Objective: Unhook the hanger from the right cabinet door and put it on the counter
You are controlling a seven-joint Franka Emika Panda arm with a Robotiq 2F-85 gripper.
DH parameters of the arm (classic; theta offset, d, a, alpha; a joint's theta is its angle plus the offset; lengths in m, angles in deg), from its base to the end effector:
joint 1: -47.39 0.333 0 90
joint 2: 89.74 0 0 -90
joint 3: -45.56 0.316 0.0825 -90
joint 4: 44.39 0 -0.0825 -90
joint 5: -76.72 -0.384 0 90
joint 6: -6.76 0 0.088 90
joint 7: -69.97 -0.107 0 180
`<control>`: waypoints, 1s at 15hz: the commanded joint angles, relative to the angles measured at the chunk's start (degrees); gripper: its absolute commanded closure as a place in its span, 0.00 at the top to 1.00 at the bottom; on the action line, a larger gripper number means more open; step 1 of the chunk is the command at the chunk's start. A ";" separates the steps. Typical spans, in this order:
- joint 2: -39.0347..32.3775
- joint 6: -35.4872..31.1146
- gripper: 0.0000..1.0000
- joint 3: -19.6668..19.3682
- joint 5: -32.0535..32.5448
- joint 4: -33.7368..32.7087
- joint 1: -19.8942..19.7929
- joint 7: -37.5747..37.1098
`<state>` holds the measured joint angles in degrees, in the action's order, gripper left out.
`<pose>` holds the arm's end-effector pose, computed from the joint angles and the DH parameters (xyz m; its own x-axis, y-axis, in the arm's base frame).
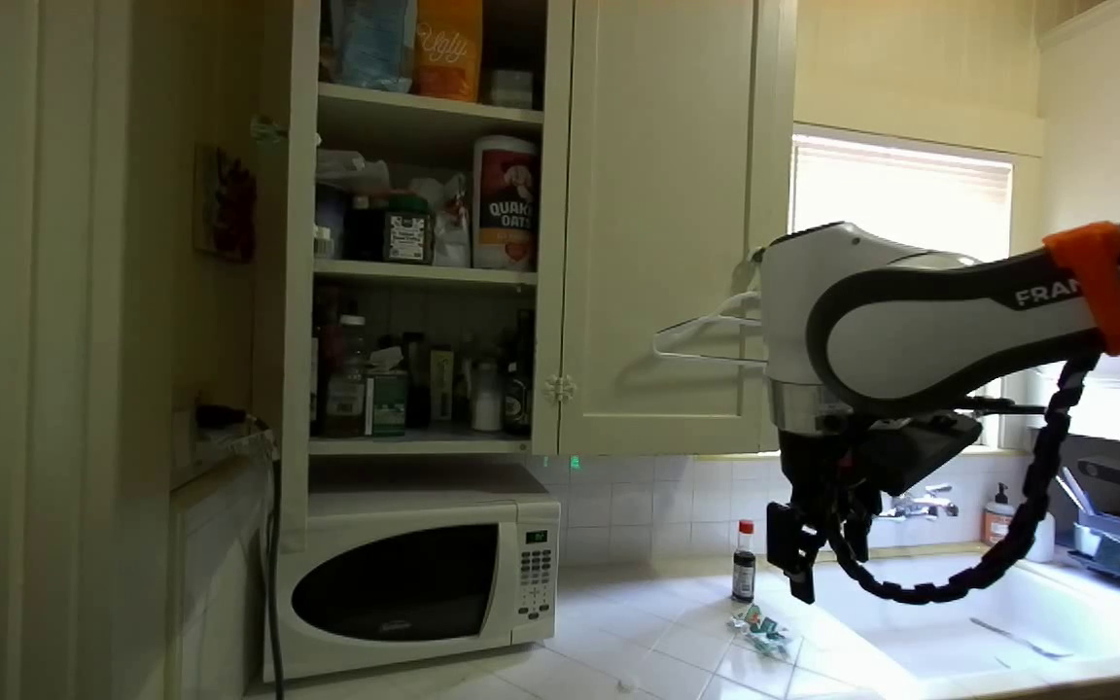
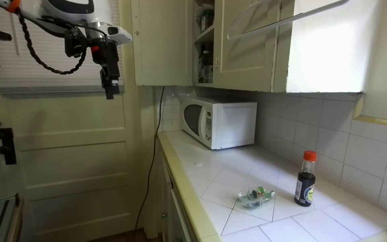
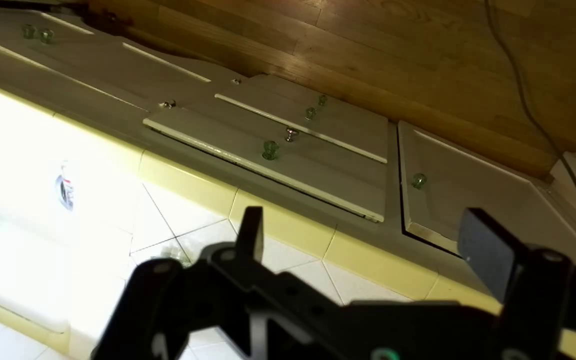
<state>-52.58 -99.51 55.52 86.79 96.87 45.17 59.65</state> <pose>0.3587 0.0417 0.5165 0.9974 -0.0219 0.0694 -0.0394 -0.9640 0.2630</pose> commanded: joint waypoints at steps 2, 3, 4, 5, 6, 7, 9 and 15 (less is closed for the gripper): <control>-0.18 0.28 1.00 -0.95 0.61 -0.17 1.22 -0.59; -0.18 0.28 1.00 -0.95 0.61 -0.17 1.22 -0.59; -0.18 0.28 1.00 -0.95 0.61 -0.17 1.22 -0.59; -0.18 0.28 1.00 -0.95 0.61 -0.17 1.22 -0.59; -0.18 0.28 1.00 -0.95 0.61 -0.17 1.22 -0.59; -0.18 0.28 1.00 -0.95 0.61 -0.17 1.22 -0.59; 0.33 -2.55 1.00 -1.06 0.02 0.14 1.66 -0.86; -2.83 -21.59 1.00 2.56 5.61 -4.76 -0.58 -6.16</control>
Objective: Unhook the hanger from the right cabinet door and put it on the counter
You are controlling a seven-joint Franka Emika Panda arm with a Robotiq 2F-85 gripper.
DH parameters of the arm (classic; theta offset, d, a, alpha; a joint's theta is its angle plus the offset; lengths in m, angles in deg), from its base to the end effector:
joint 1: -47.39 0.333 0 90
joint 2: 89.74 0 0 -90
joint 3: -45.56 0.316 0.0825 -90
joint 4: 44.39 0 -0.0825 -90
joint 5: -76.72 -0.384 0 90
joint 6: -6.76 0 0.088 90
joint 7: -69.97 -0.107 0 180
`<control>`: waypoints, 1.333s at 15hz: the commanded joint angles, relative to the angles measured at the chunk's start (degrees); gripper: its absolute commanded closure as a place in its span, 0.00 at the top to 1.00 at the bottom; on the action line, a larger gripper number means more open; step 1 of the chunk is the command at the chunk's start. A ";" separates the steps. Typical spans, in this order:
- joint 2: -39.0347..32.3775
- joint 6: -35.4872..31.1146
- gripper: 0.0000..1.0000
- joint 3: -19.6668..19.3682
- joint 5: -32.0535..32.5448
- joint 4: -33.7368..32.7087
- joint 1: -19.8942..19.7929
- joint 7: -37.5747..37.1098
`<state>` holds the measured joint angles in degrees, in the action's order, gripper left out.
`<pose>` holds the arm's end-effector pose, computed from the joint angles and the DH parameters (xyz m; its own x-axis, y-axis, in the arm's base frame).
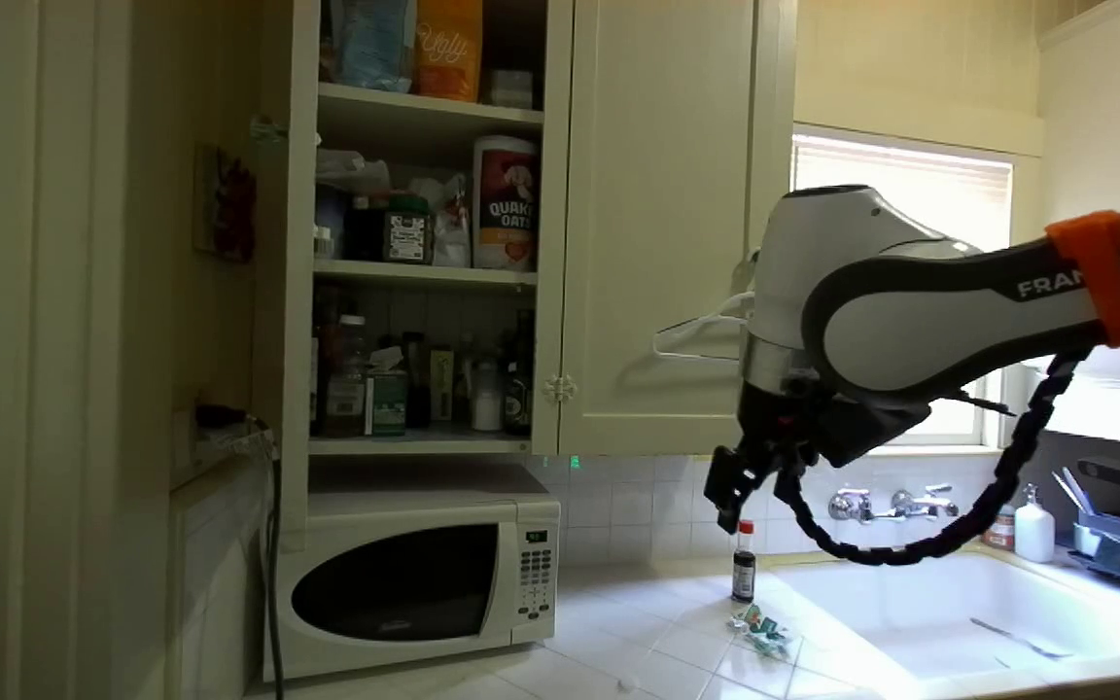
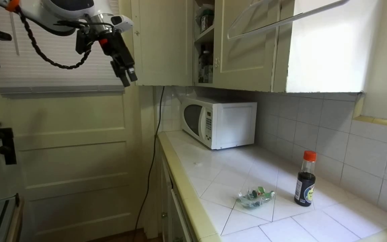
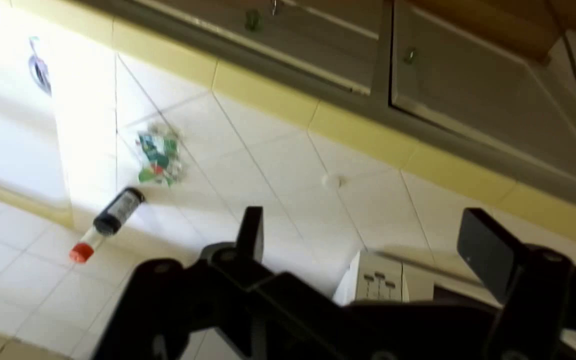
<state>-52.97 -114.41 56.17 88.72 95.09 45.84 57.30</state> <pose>0.3844 0.0622 0.5554 0.9377 0.0424 0.3450 -0.0442 -0.9700 0.2392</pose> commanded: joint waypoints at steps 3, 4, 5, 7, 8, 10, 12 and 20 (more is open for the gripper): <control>-5.47 -14.22 1.00 5.03 10.83 -7.27 -6.11 -9.92; -6.86 -15.49 1.00 6.21 14.19 -9.39 -8.43 -12.03; -8.17 -16.42 1.00 7.39 17.55 -11.57 -10.72 -14.44; -11.49 -17.60 1.00 9.46 24.43 -16.58 -15.19 -19.79; -13.38 -17.24 1.00 10.36 27.87 -19.29 -16.95 -22.40; -18.01 -14.26 1.00 10.87 34.93 -26.12 -18.46 -26.89; -22.90 -10.69 1.00 10.02 41.55 -33.20 -17.19 -30.09; -41.83 4.06 1.00 3.56 53.94 -55.74 -3.21 -36.20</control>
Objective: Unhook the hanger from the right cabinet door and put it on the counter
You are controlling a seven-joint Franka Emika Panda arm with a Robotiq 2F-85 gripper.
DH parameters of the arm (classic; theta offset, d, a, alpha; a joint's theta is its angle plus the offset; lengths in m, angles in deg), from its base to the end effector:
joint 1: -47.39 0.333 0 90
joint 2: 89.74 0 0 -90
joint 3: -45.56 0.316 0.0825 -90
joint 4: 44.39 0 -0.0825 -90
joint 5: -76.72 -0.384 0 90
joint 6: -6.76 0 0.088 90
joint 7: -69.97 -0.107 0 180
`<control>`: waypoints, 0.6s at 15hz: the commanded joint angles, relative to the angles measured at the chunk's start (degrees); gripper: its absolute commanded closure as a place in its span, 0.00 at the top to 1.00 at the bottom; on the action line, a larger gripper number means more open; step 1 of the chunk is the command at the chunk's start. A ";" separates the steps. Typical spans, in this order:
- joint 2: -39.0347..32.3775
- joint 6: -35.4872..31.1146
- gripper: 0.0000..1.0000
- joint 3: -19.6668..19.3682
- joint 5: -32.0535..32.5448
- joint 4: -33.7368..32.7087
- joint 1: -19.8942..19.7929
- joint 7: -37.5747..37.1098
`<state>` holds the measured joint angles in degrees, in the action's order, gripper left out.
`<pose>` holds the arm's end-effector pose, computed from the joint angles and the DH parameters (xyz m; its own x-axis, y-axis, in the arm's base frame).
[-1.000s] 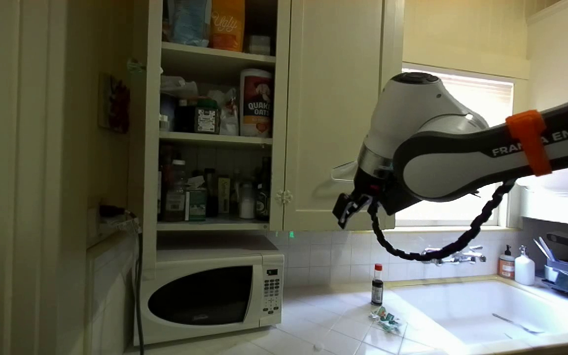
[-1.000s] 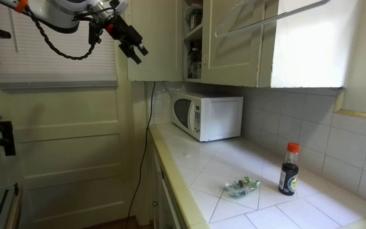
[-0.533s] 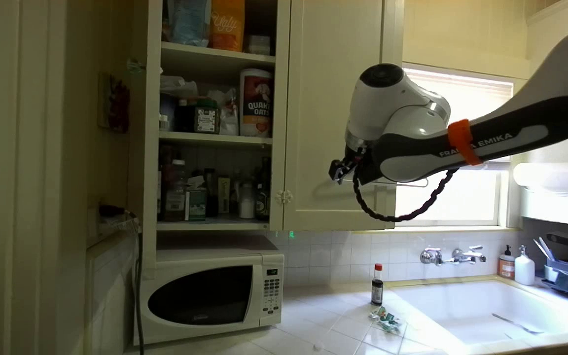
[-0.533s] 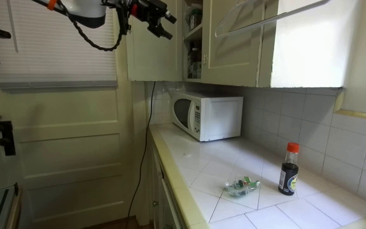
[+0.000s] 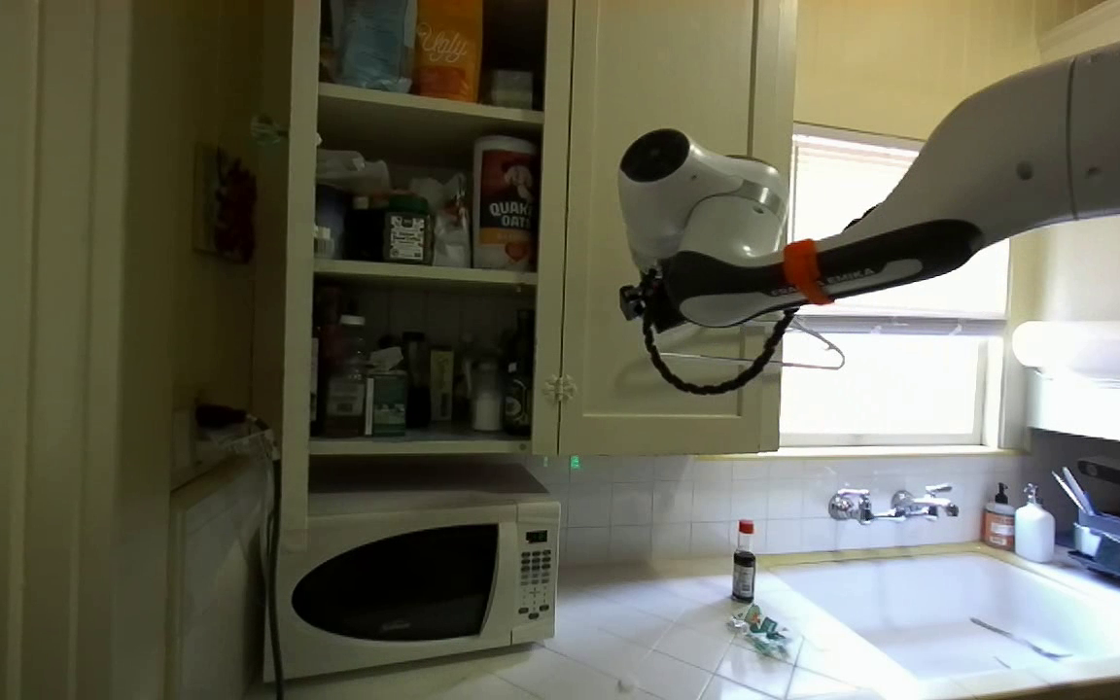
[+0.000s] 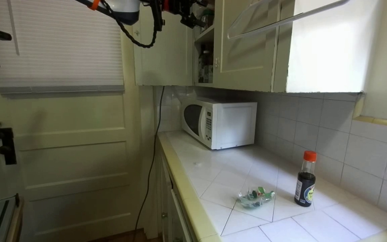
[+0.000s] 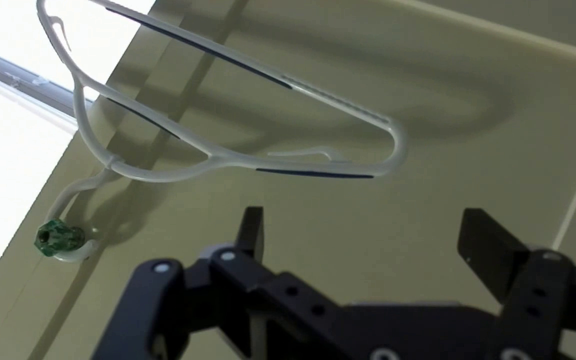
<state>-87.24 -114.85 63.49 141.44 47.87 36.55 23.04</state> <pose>0.5841 0.0367 0.7170 0.5727 0.0939 0.8144 -0.5405 -0.7036 0.4612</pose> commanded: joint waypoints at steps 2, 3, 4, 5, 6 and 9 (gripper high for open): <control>-4.49 1.88 1.00 -6.87 -1.34 -4.63 8.35 -0.31; -6.14 1.76 1.00 -7.71 -2.72 -6.13 9.37 0.20; -7.35 1.73 1.00 -8.16 -3.41 -7.26 9.93 0.44; -8.01 1.71 1.00 -8.37 -3.77 -7.99 10.21 0.57; -8.30 1.71 1.00 -8.50 -4.00 -8.43 10.33 0.75; -8.27 2.04 1.00 -11.21 2.78 -7.77 12.19 -8.23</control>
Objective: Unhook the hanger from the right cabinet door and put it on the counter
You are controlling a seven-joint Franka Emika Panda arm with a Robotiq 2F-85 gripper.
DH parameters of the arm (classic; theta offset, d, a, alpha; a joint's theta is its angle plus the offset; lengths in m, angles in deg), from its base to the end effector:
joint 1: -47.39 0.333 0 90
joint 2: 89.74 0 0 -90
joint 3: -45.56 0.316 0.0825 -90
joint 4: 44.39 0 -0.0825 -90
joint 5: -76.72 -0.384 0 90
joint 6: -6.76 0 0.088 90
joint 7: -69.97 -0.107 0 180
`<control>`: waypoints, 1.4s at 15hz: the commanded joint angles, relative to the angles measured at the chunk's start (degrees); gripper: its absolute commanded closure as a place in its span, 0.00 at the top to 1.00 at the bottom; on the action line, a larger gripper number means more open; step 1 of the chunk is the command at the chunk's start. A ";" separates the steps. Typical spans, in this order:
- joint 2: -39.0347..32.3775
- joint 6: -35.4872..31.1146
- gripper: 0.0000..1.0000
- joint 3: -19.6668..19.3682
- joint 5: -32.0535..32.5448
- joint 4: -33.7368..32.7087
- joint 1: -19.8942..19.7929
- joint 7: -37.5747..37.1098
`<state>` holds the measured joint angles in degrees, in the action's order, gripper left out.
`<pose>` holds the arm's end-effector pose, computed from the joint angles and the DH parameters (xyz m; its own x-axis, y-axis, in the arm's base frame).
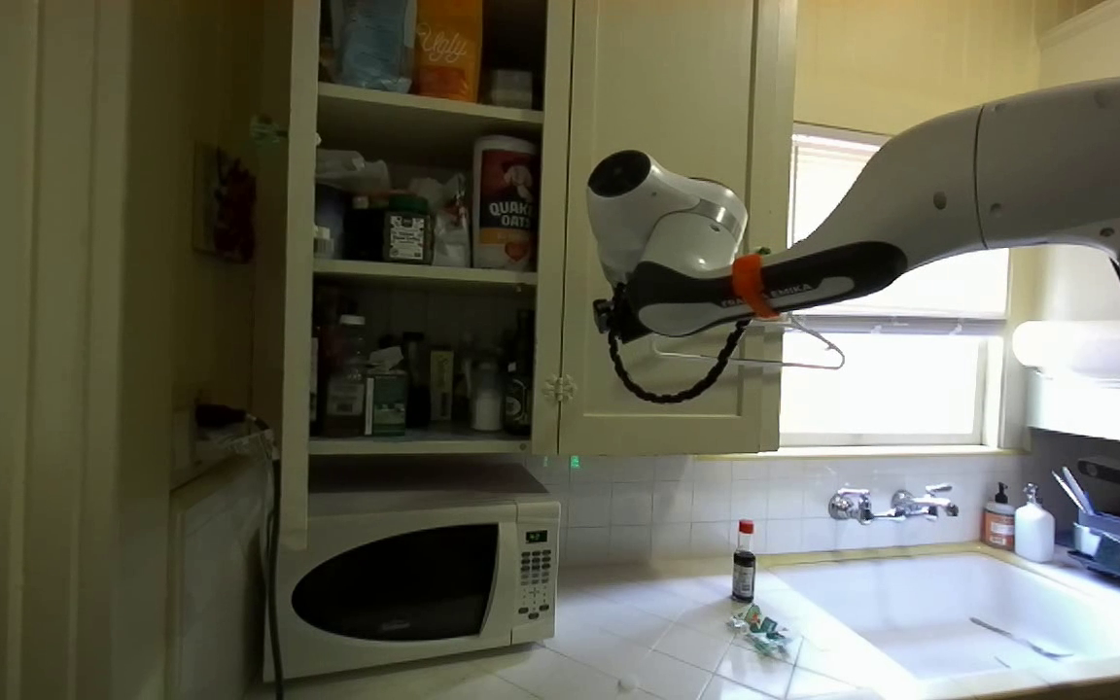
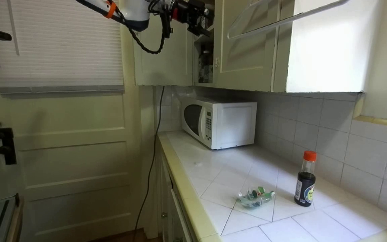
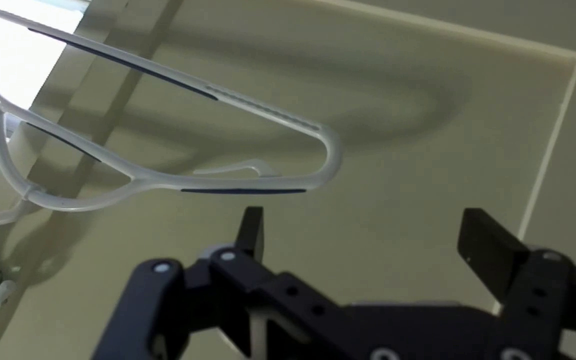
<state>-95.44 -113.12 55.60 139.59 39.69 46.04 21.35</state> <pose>0.6267 0.0447 0.7015 0.5718 0.0229 0.8200 -0.5491 -0.7320 0.4033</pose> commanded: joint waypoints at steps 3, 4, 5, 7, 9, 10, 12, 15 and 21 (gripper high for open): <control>-2.01 1.81 1.00 -5.23 8.32 -1.19 3.83 -13.56; -2.78 2.10 1.00 -5.62 9.10 -1.79 4.08 -15.54; -3.56 2.92 1.00 -5.85 9.15 -2.41 4.38 -16.72; -4.66 4.80 1.00 -6.18 9.01 -3.02 4.99 -19.12; -5.74 6.24 1.00 -6.57 9.44 -3.61 5.59 -21.59; -6.19 7.07 1.00 -6.76 9.74 -4.02 5.90 -23.04; -7.04 8.88 1.00 -7.09 9.82 -5.06 6.35 -25.18; -8.22 11.18 1.00 -7.59 9.18 -6.86 6.45 -27.00; -11.05 12.32 1.00 -8.67 8.42 -11.18 6.21 -26.97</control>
<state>-103.96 -102.52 47.72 148.21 32.11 51.48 -5.03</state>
